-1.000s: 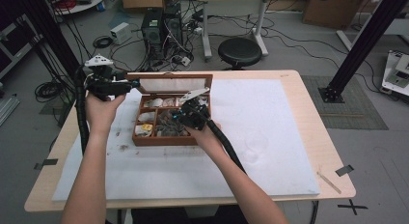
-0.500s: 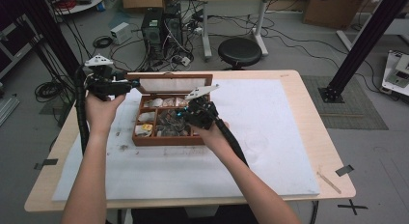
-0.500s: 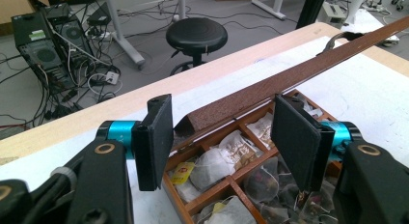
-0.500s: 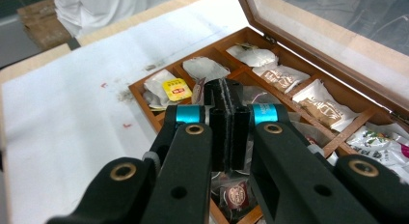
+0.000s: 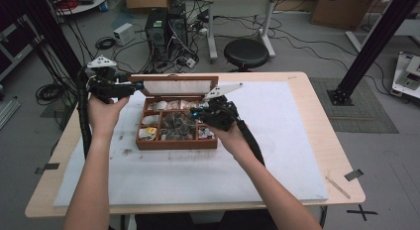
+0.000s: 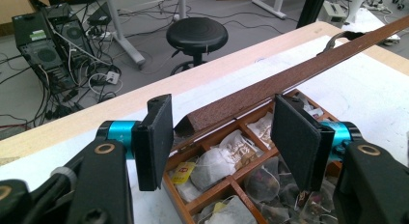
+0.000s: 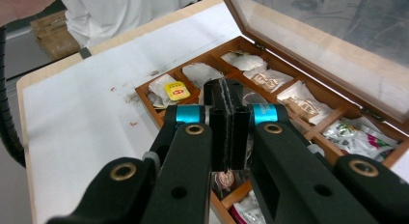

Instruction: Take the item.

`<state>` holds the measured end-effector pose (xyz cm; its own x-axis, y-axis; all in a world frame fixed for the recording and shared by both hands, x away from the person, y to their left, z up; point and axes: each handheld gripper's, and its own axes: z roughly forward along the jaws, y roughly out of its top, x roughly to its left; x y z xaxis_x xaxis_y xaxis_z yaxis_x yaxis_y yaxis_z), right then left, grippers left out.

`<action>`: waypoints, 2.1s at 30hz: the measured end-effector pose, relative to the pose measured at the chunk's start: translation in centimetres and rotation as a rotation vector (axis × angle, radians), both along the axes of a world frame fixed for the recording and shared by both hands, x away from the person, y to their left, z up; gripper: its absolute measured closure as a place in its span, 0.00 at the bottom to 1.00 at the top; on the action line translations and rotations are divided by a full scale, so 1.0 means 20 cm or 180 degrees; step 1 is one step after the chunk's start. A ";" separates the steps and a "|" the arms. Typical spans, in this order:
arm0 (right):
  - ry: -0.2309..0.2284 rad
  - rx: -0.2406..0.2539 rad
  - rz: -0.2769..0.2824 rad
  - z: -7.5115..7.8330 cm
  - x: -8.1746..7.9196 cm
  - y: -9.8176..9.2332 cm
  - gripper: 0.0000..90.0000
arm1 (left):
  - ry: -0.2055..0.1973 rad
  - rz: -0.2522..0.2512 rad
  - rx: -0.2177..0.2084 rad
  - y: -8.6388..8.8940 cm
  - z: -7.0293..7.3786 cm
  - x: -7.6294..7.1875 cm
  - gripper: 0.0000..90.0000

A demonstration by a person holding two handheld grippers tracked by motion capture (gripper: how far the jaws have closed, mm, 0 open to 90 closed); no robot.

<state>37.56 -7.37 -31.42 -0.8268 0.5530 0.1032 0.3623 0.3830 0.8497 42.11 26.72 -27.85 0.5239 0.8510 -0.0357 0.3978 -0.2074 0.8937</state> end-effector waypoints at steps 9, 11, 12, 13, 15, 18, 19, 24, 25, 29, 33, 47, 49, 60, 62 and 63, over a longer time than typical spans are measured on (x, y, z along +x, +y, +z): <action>-0.0040 0.0060 -0.0018 0.04 -0.04 -0.11 1.00 | 0.0000 0.0004 0.0004 0.00 0.00 0.00 0.45; -0.0033 0.0075 -0.0024 0.05 -0.04 -0.13 1.00 | 0.0004 0.0008 0.0014 0.00 0.00 0.00 0.45; -0.0037 0.0104 -0.0033 0.05 -0.04 -0.16 1.00 | 0.0003 0.0007 0.0013 0.00 0.00 0.00 0.45; -0.0043 0.0118 -0.0042 0.06 -0.04 -0.17 1.00 | 0.0007 0.0008 0.0019 0.00 0.00 0.00 0.45; -0.0058 0.0128 -0.0052 0.06 -0.05 -0.20 1.00 | 0.0004 0.0012 0.0013 0.00 0.00 0.00 0.45; -0.0076 0.0136 -0.0063 0.07 -0.06 -0.24 1.00 | 0.0002 0.0015 0.0013 0.00 0.00 0.00 0.45; -0.0076 0.0136 -0.0063 0.07 -0.06 -0.24 1.00 | 0.0002 0.0015 0.0013 0.00 0.00 0.00 0.45; -0.0098 0.0167 -0.0109 0.09 -0.07 -0.31 1.00 | 0.0007 0.0016 0.0037 -0.01 0.00 0.00 0.45; -0.0108 0.0170 -0.0105 0.09 -0.07 -0.33 1.00 | 0.0007 0.0016 0.0037 -0.01 0.00 0.00 0.45; -0.0125 0.0190 -0.0142 0.09 -0.09 -0.37 1.00 | 0.0005 0.0017 0.0039 -0.01 0.00 0.00 0.45; -0.0139 0.0218 -0.0160 0.10 -0.10 -0.42 1.00 | 0.0007 0.0023 0.0048 -0.01 0.00 0.00 0.45; -0.0207 0.0243 -0.0260 0.10 -0.15 -0.61 1.00 | 0.0006 0.0026 0.0048 -0.01 0.00 0.00 0.45; -0.0219 0.0246 -0.0285 0.09 -0.17 -0.65 1.00 | 0.0006 0.0029 0.0052 -0.01 0.00 0.00 0.45; -0.0267 0.0228 -0.0321 0.07 -0.26 -0.80 1.00 | 0.0017 0.0040 0.0070 -0.02 0.00 0.00 0.45; -0.0282 0.0217 -0.0320 0.06 -0.28 -0.83 1.00 | 0.0023 0.0043 0.0088 -0.02 0.00 0.00 0.45; -0.0282 0.0208 -0.0334 0.05 -0.29 -0.85 1.00 | 0.0027 0.0042 0.0090 -0.02 0.00 0.00 0.44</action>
<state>31.75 -24.29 -30.35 -0.7721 0.6315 0.0709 0.3198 0.2897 0.9021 42.08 26.31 -27.88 0.5123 0.8587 -0.0160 0.4082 -0.2271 0.8842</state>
